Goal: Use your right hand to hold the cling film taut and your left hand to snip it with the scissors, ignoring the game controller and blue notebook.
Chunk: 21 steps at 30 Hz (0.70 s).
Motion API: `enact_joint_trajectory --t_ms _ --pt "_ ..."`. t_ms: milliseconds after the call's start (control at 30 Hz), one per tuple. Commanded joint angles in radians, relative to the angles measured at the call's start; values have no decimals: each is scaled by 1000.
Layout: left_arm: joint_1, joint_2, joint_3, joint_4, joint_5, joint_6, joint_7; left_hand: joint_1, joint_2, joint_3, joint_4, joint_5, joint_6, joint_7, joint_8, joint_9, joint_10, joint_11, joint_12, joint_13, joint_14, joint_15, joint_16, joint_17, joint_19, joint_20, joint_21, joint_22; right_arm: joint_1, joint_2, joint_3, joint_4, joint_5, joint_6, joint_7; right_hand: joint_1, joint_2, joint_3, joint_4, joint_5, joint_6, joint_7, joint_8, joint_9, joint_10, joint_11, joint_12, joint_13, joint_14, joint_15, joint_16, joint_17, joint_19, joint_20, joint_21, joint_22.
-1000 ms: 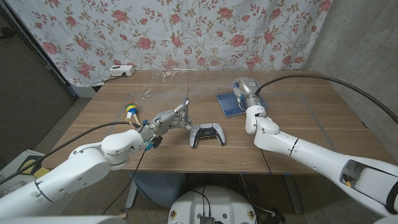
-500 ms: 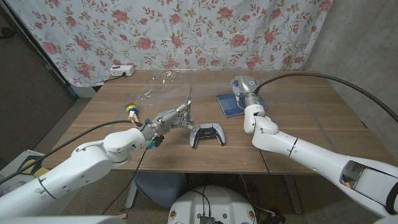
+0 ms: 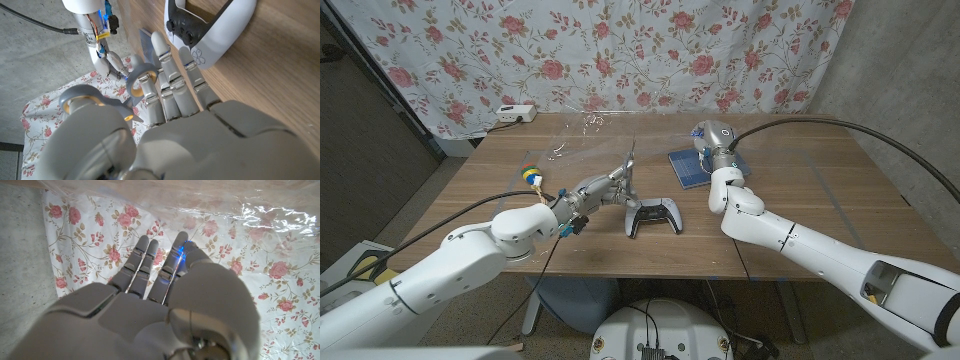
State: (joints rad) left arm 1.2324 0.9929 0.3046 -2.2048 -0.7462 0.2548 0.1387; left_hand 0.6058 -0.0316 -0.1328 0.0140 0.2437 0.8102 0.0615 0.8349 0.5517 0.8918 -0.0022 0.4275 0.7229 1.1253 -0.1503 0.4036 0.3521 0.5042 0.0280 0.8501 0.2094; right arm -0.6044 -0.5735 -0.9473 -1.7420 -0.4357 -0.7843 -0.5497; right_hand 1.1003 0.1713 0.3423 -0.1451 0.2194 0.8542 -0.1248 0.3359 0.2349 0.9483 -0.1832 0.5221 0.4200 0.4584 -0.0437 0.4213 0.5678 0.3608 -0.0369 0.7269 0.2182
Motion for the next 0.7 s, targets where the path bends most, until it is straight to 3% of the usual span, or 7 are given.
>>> enact_joint_trajectory --t_ms 33,700 --pt "-30 -20 27 16 6 1 -8 11 2 -9 3 -4 2 3 -6 3 68 -55 -5 2 6 1 3 0 3 -9 4 0 -15 1 18 -25 12 -28 3 9 -9 0 -7 8 10 2 -7 5 11 -3 8 1 9 -183 -4 4 1 6 6 2" --pt "-51 -47 57 36 -1 -2 -22 13 7 -15 7 -9 9 3 -10 3 71 -55 -8 4 7 2 4 -4 2 -9 4 0 -33 -19 33 -50 22 -13 4 7 -10 -1 -8 14 12 -1 -18 5 9 -6 12 -8 14 -183 -9 9 -8 8 18 -1"
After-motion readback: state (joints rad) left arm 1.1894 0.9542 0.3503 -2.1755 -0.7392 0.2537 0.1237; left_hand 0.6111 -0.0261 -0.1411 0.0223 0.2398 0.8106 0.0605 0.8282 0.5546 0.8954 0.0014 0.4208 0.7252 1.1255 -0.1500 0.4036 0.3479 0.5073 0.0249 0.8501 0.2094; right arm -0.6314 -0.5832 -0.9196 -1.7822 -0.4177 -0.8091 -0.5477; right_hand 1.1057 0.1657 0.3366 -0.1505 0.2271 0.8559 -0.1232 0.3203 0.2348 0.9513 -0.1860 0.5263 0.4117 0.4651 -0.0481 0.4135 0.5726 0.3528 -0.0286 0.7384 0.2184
